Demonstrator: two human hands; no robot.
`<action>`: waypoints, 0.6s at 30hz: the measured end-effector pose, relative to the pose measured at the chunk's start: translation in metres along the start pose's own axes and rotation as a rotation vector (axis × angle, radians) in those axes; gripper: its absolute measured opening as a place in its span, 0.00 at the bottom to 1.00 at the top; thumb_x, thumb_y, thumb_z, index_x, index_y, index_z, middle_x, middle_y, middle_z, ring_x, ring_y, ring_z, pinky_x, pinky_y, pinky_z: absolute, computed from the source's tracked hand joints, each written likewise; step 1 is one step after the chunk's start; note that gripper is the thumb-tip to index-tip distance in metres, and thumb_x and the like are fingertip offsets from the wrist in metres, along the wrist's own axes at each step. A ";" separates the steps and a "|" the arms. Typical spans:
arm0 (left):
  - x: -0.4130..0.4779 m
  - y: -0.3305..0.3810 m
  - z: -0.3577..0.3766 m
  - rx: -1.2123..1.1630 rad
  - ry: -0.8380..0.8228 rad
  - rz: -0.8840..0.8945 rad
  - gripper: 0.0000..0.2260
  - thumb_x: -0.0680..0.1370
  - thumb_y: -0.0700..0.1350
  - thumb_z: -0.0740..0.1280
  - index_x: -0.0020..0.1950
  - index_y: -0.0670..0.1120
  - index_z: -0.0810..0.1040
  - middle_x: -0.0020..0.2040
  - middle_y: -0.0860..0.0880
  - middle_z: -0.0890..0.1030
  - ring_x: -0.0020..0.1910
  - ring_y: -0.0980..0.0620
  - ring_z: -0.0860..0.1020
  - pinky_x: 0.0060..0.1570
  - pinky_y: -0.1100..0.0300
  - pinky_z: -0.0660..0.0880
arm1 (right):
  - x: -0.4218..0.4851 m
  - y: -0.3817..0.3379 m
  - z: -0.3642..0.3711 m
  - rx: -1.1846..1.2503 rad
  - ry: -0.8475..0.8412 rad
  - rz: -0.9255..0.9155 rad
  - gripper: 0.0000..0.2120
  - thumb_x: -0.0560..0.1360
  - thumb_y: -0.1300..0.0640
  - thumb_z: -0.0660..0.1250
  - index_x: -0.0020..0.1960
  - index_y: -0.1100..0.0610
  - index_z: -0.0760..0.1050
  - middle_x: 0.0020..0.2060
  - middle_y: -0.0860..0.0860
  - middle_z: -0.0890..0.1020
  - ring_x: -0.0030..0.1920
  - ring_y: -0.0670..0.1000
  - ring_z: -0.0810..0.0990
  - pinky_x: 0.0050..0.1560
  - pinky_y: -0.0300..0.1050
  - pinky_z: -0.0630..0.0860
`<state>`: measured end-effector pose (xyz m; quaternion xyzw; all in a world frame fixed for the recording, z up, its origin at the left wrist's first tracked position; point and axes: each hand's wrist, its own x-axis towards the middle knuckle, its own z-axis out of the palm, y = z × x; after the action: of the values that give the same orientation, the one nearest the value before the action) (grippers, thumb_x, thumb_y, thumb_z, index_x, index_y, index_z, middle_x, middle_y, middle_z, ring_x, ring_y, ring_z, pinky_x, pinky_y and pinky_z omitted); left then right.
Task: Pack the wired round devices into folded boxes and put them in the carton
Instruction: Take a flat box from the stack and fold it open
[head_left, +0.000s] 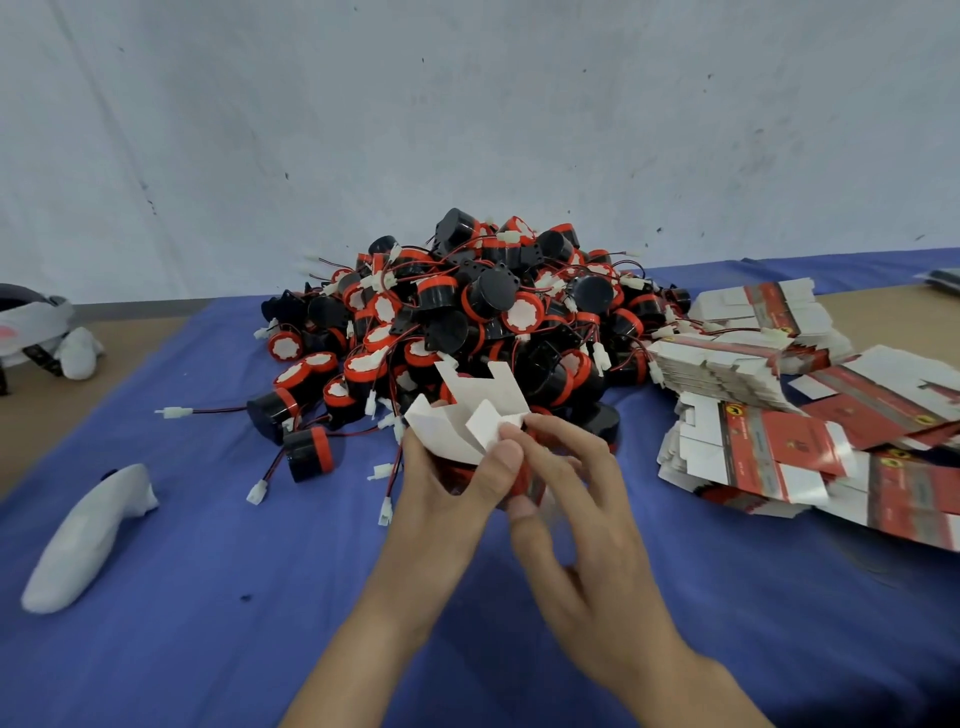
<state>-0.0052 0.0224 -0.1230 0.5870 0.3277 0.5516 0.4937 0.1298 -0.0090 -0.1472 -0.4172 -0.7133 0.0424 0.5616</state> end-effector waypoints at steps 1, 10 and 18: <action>0.001 0.000 0.000 0.011 0.009 0.004 0.29 0.71 0.60 0.72 0.68 0.52 0.70 0.59 0.58 0.82 0.60 0.58 0.80 0.56 0.66 0.77 | 0.002 0.000 -0.002 0.039 0.023 0.020 0.20 0.84 0.45 0.56 0.73 0.50 0.72 0.70 0.45 0.70 0.71 0.52 0.72 0.66 0.42 0.72; -0.004 0.001 0.001 0.039 -0.160 -0.032 0.23 0.74 0.64 0.66 0.67 0.62 0.72 0.62 0.55 0.81 0.61 0.53 0.80 0.59 0.59 0.78 | 0.024 0.007 -0.030 0.616 -0.241 0.438 0.24 0.77 0.43 0.65 0.73 0.39 0.70 0.63 0.43 0.81 0.63 0.49 0.81 0.60 0.45 0.79; -0.004 -0.002 0.005 0.065 -0.145 -0.028 0.30 0.74 0.71 0.60 0.74 0.62 0.67 0.67 0.60 0.78 0.66 0.60 0.76 0.67 0.54 0.72 | 0.022 0.004 -0.020 0.643 -0.172 0.407 0.22 0.81 0.45 0.62 0.74 0.40 0.68 0.65 0.38 0.79 0.64 0.42 0.79 0.58 0.33 0.75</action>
<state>-0.0009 0.0184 -0.1259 0.6364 0.3169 0.4900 0.5045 0.1488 -0.0004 -0.1249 -0.3475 -0.6109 0.4092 0.5819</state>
